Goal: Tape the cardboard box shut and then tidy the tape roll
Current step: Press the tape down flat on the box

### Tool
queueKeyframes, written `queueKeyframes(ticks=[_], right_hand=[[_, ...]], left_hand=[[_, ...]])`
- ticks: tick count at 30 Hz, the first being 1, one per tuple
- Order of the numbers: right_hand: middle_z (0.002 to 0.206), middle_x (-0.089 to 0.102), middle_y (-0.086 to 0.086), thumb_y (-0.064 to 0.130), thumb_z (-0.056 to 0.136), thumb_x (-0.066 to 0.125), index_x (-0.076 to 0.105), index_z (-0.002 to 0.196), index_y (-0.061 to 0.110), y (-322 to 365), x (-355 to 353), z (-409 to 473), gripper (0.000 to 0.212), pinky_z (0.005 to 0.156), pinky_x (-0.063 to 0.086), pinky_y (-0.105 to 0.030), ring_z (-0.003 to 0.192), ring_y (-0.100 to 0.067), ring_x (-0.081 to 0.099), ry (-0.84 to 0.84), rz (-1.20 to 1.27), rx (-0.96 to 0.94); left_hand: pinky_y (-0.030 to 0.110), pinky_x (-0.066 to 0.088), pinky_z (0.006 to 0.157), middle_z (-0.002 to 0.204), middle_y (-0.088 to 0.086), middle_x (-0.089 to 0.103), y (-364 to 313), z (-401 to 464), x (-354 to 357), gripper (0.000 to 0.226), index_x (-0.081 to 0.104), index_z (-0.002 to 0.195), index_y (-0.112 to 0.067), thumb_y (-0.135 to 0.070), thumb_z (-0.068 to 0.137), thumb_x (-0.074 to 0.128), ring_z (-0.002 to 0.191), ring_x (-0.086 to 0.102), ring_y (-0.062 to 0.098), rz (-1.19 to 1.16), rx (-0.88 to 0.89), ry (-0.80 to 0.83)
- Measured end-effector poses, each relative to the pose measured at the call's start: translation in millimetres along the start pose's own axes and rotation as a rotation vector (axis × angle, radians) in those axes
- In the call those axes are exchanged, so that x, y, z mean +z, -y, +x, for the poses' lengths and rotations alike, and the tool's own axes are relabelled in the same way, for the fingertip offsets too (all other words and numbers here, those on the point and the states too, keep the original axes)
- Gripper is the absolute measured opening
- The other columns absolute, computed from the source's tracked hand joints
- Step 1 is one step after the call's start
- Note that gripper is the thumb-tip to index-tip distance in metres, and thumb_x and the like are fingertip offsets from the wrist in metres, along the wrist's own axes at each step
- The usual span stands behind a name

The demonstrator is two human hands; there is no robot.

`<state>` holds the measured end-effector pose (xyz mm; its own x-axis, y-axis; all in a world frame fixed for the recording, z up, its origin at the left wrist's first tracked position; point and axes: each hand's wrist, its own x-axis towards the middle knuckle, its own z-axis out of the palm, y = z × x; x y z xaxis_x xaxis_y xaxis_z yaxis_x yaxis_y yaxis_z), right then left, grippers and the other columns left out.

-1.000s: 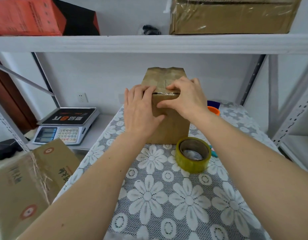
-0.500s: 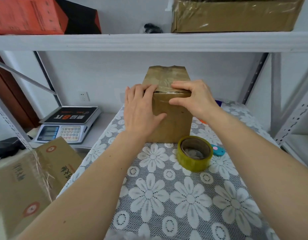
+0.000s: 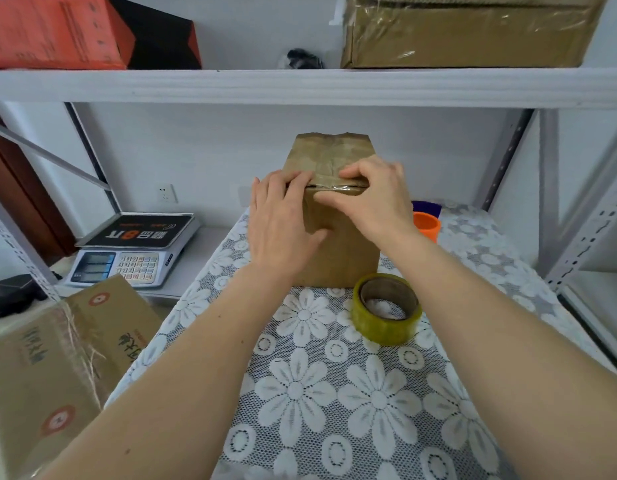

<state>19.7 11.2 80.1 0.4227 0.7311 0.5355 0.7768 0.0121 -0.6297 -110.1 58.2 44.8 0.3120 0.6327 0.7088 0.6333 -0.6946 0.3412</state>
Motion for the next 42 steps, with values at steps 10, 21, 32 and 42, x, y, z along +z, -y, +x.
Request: queueKeyframes(ticks=[10,21,32,42], right_hand=[[0.103,0.048,0.016,0.051,0.059,0.081,0.059,0.105,0.024,1.6,1.4,-2.3,0.058,0.086,0.046,-0.045,0.114,-0.016,0.039,0.018,-0.137,-0.037],[0.108,0.060,0.008,0.043,0.066,0.080,0.067,0.108,0.021,-5.6,-4.2,-0.1,0.049,0.089,0.043,-0.041,0.108,-0.017,0.042,0.030,-0.045,-0.062],[0.126,0.060,0.004,0.024,0.082,0.070,0.062,0.123,0.019,-17.7,-15.8,-3.6,0.042,0.093,0.028,-0.022,0.111,-0.011,0.036,0.106,-0.026,-0.178],[0.144,0.045,0.002,-0.003,0.090,0.053,0.049,0.136,0.017,-11.7,-35.1,-25.0,0.050,0.109,0.019,-0.021,0.137,-0.015,0.033,0.140,-0.017,-0.149]], left_hand=[[0.049,0.028,0.112,0.132,0.009,0.050,-1.5,0.2,0.7,0.081,0.050,0.135,-0.015,-0.030,0.061,0.082,0.126,0.039,0.031,0.002,-0.018,0.012],[0.047,0.017,0.117,0.133,0.008,0.050,0.8,1.8,-0.7,0.085,0.048,0.136,-0.017,-0.038,0.062,0.083,0.128,0.040,0.028,0.056,0.015,0.014],[0.045,0.014,0.119,0.135,0.006,0.050,-2.1,1.4,-0.7,0.086,0.047,0.137,-0.020,-0.041,0.063,0.083,0.130,0.039,0.028,0.091,0.001,0.002],[0.039,0.039,0.102,0.124,0.012,0.054,-21.3,-38.4,-7.1,0.062,0.055,0.129,-0.013,-0.001,0.071,0.072,0.116,0.044,0.024,-0.104,-0.057,-0.212]])
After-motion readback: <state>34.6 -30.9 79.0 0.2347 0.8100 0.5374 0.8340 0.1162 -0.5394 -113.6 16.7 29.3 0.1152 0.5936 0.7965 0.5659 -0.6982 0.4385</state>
